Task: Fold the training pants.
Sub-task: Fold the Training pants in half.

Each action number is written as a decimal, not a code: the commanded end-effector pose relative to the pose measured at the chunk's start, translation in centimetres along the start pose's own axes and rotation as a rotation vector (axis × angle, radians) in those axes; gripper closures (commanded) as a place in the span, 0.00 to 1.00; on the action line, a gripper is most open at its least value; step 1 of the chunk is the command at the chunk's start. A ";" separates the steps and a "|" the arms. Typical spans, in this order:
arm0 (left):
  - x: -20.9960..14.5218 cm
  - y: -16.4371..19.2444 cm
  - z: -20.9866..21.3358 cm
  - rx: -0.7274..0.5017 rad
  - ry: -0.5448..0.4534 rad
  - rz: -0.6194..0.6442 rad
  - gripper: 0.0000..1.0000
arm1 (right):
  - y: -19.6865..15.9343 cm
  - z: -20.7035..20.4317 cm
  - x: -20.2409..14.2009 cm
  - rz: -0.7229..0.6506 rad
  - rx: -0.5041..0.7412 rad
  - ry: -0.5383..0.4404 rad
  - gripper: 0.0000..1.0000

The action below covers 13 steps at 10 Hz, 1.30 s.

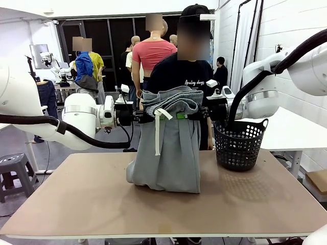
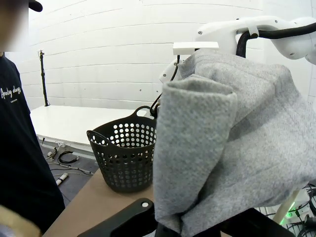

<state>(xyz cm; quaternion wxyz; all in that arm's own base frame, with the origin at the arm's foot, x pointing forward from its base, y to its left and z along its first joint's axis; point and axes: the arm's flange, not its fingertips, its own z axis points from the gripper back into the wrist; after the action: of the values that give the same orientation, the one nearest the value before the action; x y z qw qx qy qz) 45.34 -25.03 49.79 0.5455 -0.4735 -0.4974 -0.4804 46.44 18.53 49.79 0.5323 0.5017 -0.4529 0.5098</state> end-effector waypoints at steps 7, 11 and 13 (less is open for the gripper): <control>0.3 0.0 0.0 0.002 -0.001 -0.005 1.00 | 0.1 -0.1 0.0 -0.002 0.002 -0.007 1.00; 0.3 0.0 0.0 0.002 -0.001 -0.005 1.00 | 0.1 -0.1 0.0 -0.002 0.002 -0.007 1.00; 0.3 0.0 0.0 0.002 -0.001 -0.005 1.00 | 0.1 -0.1 0.0 -0.002 0.002 -0.007 1.00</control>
<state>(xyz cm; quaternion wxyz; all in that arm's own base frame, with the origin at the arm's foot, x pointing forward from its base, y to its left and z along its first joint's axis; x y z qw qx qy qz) 45.34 -25.03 49.79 0.5455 -0.4735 -0.4974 -0.4804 46.44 18.53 49.79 0.5323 0.5017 -0.4529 0.5098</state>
